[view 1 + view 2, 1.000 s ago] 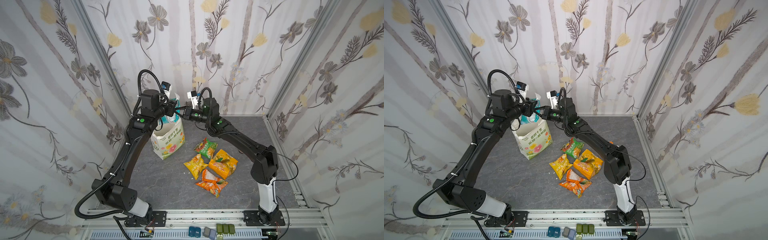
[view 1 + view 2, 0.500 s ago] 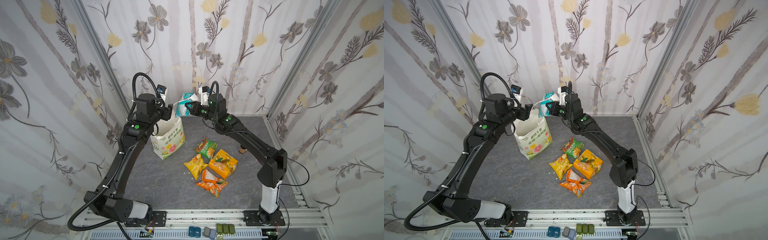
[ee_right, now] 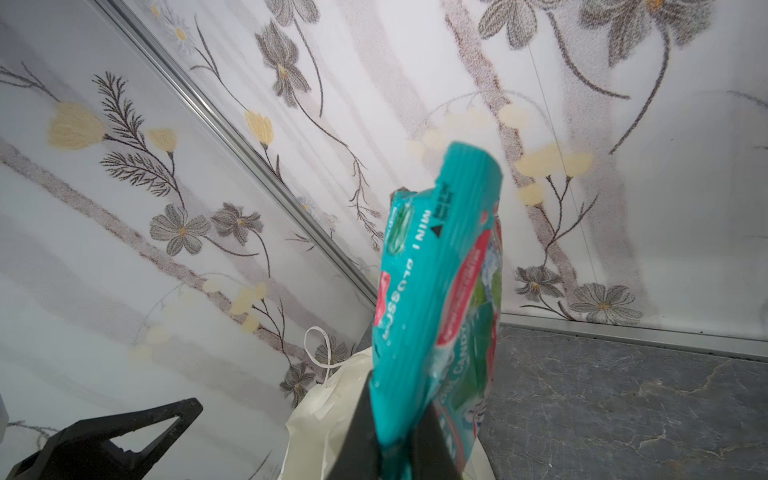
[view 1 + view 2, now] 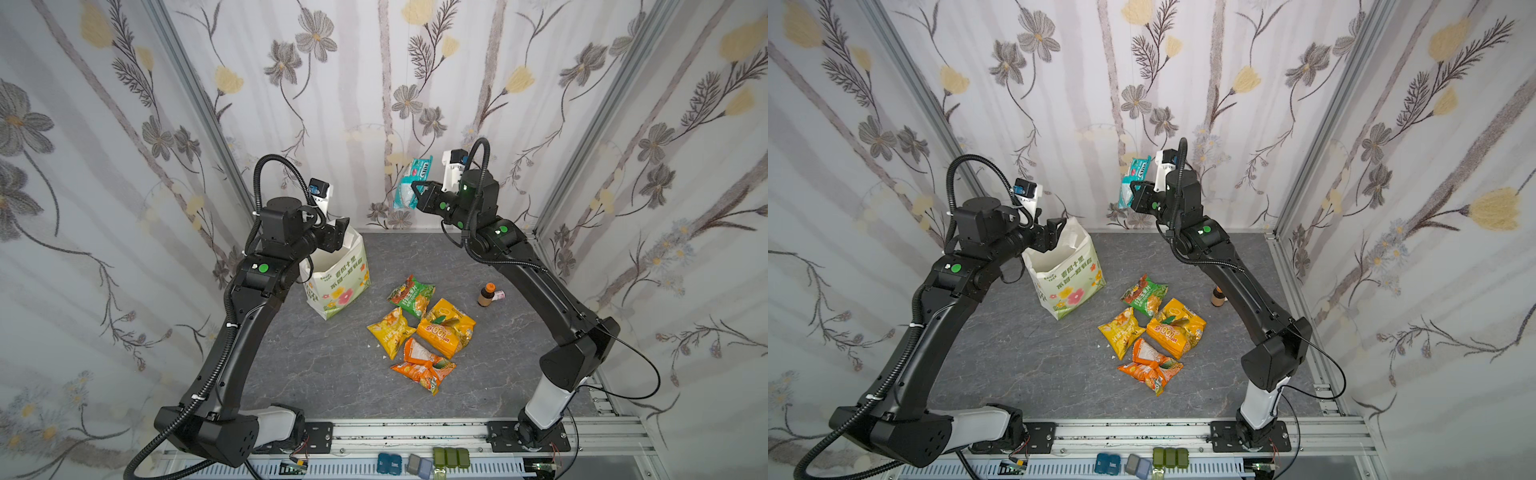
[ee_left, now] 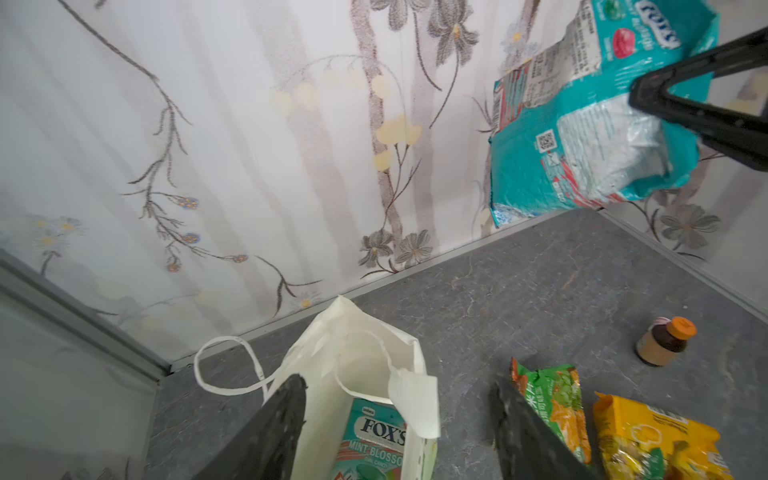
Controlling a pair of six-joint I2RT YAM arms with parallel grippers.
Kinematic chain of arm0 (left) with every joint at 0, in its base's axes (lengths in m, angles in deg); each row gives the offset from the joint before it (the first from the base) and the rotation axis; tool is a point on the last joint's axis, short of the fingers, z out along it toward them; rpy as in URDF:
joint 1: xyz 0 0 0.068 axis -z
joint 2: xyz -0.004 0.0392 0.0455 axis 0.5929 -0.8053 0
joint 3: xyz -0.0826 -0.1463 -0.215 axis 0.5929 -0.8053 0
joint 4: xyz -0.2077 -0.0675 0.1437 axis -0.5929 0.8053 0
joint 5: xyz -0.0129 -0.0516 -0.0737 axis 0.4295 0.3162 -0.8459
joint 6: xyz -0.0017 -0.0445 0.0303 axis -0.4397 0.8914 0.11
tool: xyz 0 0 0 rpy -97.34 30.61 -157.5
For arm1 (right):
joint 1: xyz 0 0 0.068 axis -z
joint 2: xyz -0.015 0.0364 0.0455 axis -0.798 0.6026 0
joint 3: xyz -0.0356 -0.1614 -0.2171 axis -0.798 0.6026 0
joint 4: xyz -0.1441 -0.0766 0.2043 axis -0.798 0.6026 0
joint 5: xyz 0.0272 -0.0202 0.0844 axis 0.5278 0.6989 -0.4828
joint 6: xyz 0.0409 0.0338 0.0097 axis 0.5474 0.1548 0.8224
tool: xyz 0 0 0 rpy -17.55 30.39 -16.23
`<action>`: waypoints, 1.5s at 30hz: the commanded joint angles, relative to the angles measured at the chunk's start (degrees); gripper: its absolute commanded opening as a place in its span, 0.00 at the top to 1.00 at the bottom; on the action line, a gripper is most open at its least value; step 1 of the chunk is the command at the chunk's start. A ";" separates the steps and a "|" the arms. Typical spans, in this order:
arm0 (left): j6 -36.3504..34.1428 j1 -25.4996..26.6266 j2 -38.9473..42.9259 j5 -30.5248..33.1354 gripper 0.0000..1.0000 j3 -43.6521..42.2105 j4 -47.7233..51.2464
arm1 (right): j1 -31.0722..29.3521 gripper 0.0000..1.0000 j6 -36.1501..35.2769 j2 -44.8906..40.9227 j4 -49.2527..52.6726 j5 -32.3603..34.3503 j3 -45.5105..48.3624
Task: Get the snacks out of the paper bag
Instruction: 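Open the left gripper and pull the box away with the right gripper, then lower the box with the right gripper while the left moves toward the packets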
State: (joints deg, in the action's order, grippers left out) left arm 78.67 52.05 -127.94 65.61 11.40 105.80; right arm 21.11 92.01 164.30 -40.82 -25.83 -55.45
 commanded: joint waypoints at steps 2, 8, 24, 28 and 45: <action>2.57 0.06 2.89 -13.62 0.27 -1.64 -3.03 | 1.44 0.92 0.00 -2.96 -0.73 -4.13 -0.06; 4.35 1.34 7.70 -27.68 0.19 -6.24 -4.62 | 5.40 0.90 3.55 -9.58 -0.95 -9.95 9.04; -4.11 16.09 12.87 -29.37 0.00 -10.09 5.09 | 12.36 0.92 10.60 -15.32 -17.12 -8.81 42.68; -4.41 18.56 12.74 -27.84 0.00 -11.09 5.90 | 13.42 0.92 11.79 -10.38 -18.11 -10.59 43.11; -6.31 21.48 10.99 -21.18 0.00 -11.89 7.70 | 14.61 0.91 11.43 6.51 -21.55 -10.94 39.74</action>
State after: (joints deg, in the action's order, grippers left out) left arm 73.64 73.38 -116.55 44.01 -0.42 113.95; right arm 35.71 103.04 168.74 -55.16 -35.01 -13.85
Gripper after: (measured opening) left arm 0.997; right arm 0.095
